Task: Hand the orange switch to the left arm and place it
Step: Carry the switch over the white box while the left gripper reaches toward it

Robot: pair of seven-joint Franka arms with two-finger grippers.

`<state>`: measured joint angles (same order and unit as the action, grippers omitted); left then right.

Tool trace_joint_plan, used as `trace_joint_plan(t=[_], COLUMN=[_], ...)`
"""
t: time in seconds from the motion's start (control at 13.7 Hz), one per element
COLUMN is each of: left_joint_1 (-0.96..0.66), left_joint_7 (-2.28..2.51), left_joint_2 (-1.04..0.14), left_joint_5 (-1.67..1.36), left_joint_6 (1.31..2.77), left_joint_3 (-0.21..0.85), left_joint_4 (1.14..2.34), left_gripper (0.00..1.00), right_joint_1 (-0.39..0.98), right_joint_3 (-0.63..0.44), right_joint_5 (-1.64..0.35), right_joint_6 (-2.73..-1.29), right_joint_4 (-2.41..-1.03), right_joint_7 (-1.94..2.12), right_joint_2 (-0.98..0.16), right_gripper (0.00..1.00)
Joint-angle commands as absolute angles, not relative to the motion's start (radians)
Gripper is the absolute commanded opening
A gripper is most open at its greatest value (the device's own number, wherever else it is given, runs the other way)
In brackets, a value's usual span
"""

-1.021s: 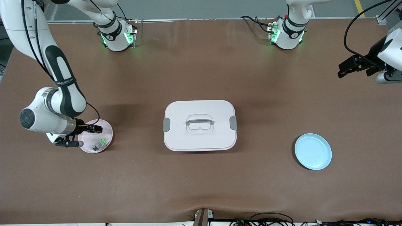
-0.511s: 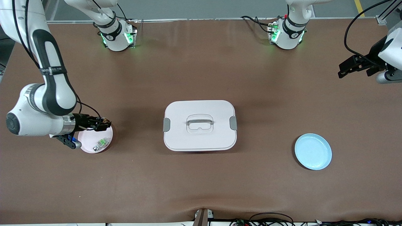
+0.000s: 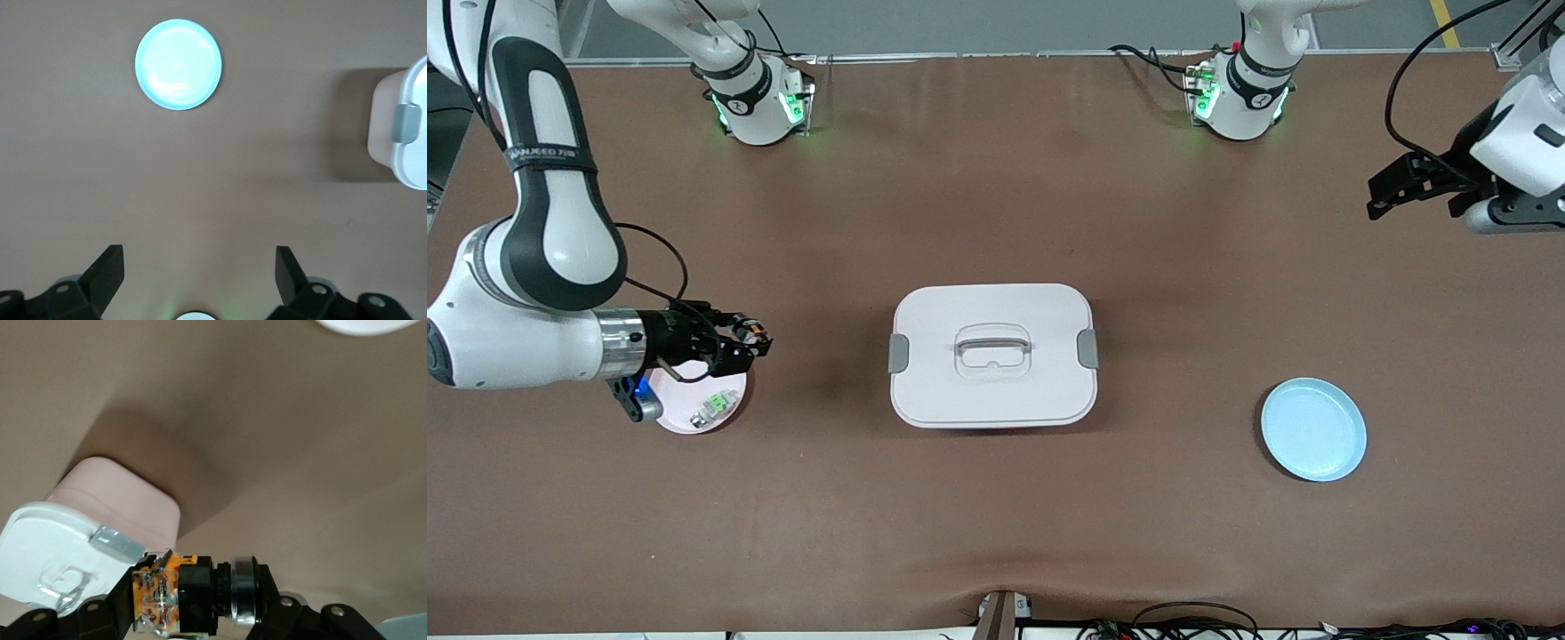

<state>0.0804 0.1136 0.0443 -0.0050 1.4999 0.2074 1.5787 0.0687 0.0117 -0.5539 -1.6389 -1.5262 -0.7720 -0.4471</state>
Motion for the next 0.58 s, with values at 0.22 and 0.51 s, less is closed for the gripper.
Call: trace_joint_plan(t=[0.22,0.51], left_joint_1=[0.048,0.025], left_joint_7=[0.097,0.101], left_joint_2=[-0.032,-0.061], left_joint_5=[-0.122,-0.188], left_joint_6=[1.497,1.497], left_joint_3=[0.218,0.227], left_joint_4=[1.5,1.474], left_gripper=[1.0,1.0], right_joint_1=[0.192,0.262], right_joint_3=[0.006,0.005], right_joint_5=[-0.686,-0.764], right_joint_6=[-1.637,-1.709], right_joint_4=[-1.434,-1.397], right_joint_7=[-1.142,-1.362], right_joint_2=[-0.449,-0.453], right_gripper=[0.0,0.0])
